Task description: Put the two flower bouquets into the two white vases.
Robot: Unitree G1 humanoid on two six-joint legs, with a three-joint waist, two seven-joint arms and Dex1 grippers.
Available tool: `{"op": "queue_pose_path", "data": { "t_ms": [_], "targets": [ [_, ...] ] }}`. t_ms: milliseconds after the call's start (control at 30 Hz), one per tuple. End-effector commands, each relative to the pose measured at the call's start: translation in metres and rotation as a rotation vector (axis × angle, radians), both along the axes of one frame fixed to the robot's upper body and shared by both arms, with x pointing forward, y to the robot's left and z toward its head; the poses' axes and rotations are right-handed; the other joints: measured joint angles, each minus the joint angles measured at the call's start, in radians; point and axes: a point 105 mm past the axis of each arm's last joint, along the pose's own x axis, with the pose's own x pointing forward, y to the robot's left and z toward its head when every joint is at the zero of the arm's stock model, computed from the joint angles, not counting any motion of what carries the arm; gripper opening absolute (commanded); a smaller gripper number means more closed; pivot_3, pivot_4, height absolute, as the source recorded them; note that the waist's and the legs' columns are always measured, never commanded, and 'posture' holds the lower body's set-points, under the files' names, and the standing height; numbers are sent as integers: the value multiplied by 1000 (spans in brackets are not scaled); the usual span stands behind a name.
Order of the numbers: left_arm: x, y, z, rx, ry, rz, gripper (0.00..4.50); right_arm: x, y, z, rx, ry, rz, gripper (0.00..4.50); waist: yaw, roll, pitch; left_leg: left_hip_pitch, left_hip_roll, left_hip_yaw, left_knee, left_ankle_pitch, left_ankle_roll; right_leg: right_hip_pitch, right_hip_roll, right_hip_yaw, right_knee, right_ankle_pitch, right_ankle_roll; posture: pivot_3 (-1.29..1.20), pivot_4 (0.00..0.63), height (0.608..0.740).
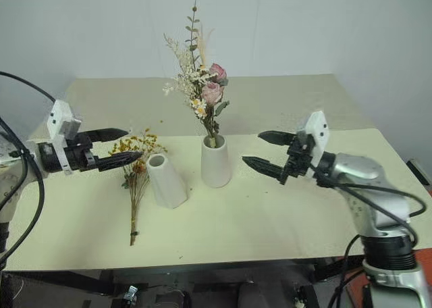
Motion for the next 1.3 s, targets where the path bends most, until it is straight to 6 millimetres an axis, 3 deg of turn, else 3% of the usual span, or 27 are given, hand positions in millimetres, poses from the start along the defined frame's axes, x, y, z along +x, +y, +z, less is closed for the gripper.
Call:
{"op": "queue_pose_path", "data": {
  "t_ms": [33, 267, 767, 900, 1267, 1300],
  "targets": [
    [-8, 9, 3, 74, 70, 110, 4500, -9, -3, 15, -20, -30, 80, 4486, 0, 0, 0, 0, 0, 0, 0, 0, 0, 0, 0, 0, 0, 0, 0, 0, 150, 740],
    [-28, 5, -39, 162, 407, 222, 4500, -21, 10, 10, -86, -59, 201, 4486, -2, 0, 0, 0, 0, 0, 0, 0, 0, 0, 0, 0, 0, 0, 0, 0, 150, 740],
    [6, -4, -88, 277, 627, 429, 4500, -31, 22, 8, -49, -65, 234, 4486, 10, -1, 0, 0, 0, 0, 0, 0, 0, 0, 0, 0, 1, 0, 0, 0, 150, 740],
    [11, -5, -96, 291, 643, 438, 3639, -32, 21, 8, -44, -66, 231, 4500, 13, -1, 0, 0, 0, 0, 0, 0, 0, 0, 0, 0, 1, 0, 0, 0, 150, 740],
    [31, 4, -91, 252, 561, 521, 183, -33, 24, 8, -31, -50, 247, 4500, 24, -1, 0, 1, -1, 0, 0, 0, 0, 1, -1, 0, 1, 0, 0, 0, 150, 740],
    [34, 7, -87, 252, 528, 531, 45, -33, 24, 8, -31, -45, 253, 4500, 24, -1, 0, 1, -1, 0, 0, 0, 0, 1, -1, 0, 1, 0, 0, 0, 150, 740]
  ]
}}
